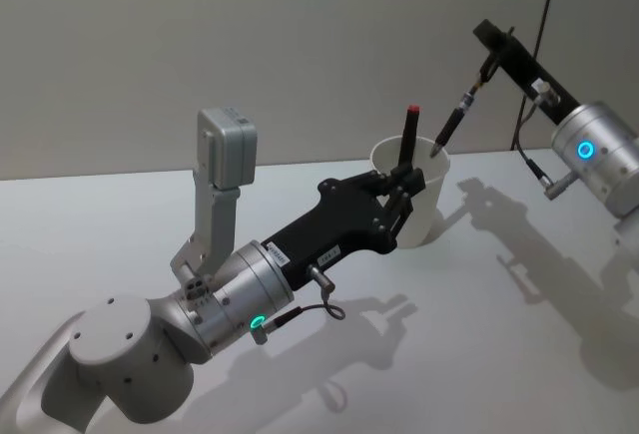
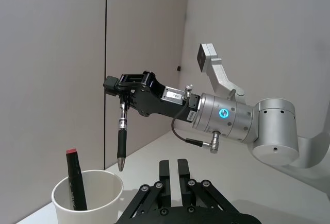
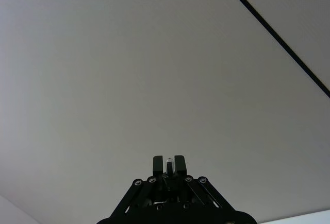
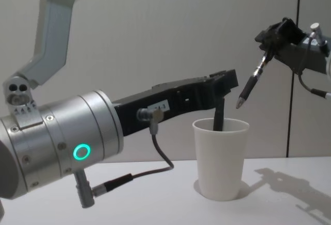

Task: Place the pen into the pen holder.

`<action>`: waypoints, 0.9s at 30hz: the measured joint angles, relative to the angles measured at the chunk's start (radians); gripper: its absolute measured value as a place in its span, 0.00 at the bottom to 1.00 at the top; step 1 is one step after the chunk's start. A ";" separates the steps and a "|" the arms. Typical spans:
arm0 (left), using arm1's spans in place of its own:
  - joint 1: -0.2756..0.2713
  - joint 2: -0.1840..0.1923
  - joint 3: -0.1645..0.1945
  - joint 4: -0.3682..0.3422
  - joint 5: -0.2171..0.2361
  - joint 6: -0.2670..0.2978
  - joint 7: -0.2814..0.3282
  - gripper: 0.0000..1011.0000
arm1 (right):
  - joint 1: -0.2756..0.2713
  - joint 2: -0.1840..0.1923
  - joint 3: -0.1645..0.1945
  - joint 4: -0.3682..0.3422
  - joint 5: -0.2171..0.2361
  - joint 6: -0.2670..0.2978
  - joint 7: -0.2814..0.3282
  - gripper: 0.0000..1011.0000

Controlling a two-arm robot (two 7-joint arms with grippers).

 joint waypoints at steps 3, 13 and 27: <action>0.000 0.000 0.000 0.000 0.000 0.000 0.000 0.11 | 0.010 -0.002 -0.002 0.014 -0.011 -0.005 0.006 0.12; 0.000 0.000 0.000 0.000 0.000 0.000 0.000 0.11 | 0.038 -0.012 -0.013 0.060 -0.058 -0.020 0.033 0.12; 0.000 0.000 0.000 0.000 0.000 0.000 0.000 0.11 | 0.078 -0.034 -0.042 0.137 -0.158 -0.045 0.083 0.12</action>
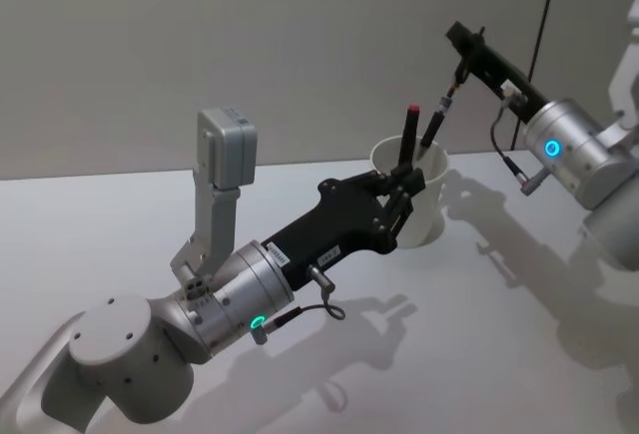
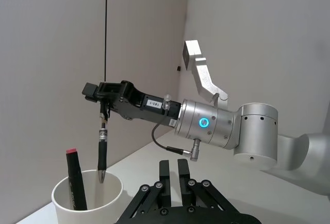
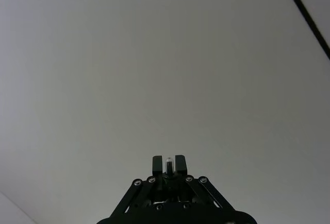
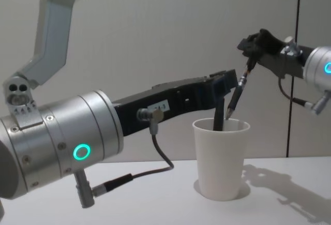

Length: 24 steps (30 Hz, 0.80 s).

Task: Place the pen into the pen holder.

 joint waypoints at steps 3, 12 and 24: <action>0.000 0.000 0.000 0.000 0.000 0.000 0.000 0.11 | 0.005 -0.003 -0.005 0.011 -0.024 -0.005 0.009 0.17; 0.000 0.000 0.000 0.000 0.000 0.000 0.000 0.11 | 0.024 -0.014 -0.029 0.053 -0.121 -0.032 0.047 0.45; 0.000 0.000 0.000 0.000 0.000 0.000 0.000 0.11 | 0.035 -0.019 -0.041 0.076 -0.174 -0.048 0.068 0.83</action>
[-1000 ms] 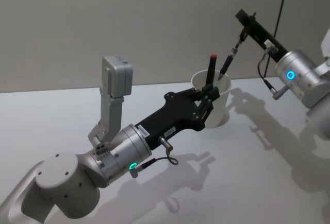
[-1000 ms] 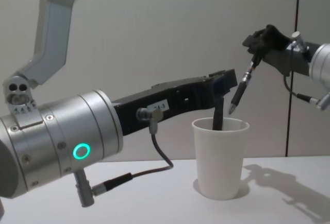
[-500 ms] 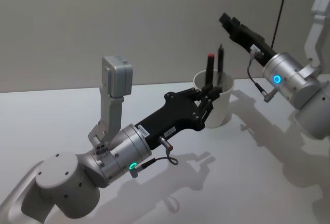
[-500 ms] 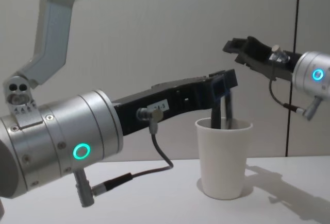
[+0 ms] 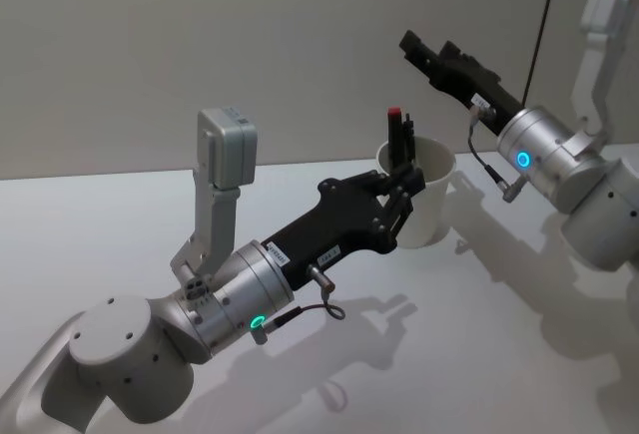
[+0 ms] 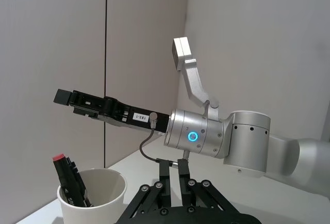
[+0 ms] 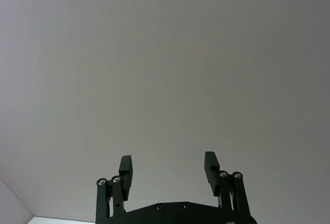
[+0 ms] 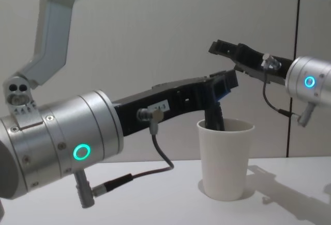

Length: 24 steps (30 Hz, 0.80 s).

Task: Place the pen into the pen holder.

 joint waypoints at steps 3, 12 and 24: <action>0.000 0.000 0.000 0.000 0.000 0.000 0.000 0.11 | 0.001 -0.001 -0.002 0.003 -0.008 -0.002 0.003 0.91; 0.000 0.000 0.000 0.000 0.000 0.000 0.000 0.11 | 0.004 -0.002 -0.005 0.009 -0.022 -0.006 0.008 0.99; 0.000 0.000 0.000 0.000 0.000 0.000 0.000 0.11 | -0.009 0.009 0.005 -0.026 -0.009 -0.016 0.001 0.99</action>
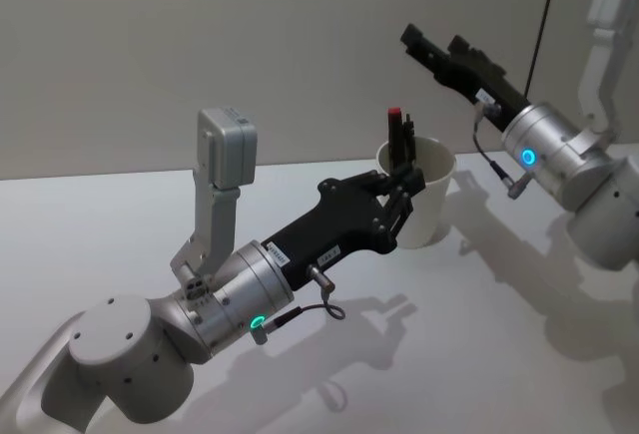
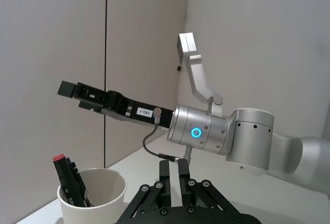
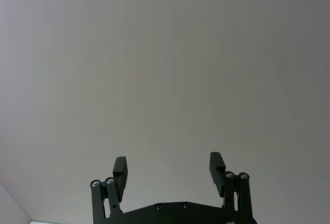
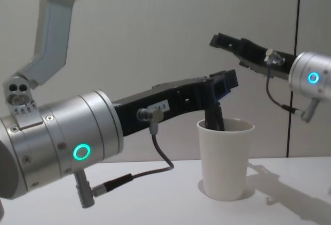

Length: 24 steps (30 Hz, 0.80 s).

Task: Place the pen into the pen holder.

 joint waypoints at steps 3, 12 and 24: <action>0.000 0.000 0.000 0.000 0.000 0.000 0.000 0.11 | -0.008 0.006 0.005 -0.017 0.006 -0.002 -0.008 0.99; 0.000 0.000 0.000 0.000 0.000 0.000 0.000 0.11 | -0.051 0.038 0.026 -0.108 0.036 -0.010 -0.049 0.99; 0.000 0.000 0.000 0.000 0.000 0.000 0.000 0.11 | -0.096 0.069 0.044 -0.195 0.063 -0.014 -0.091 0.99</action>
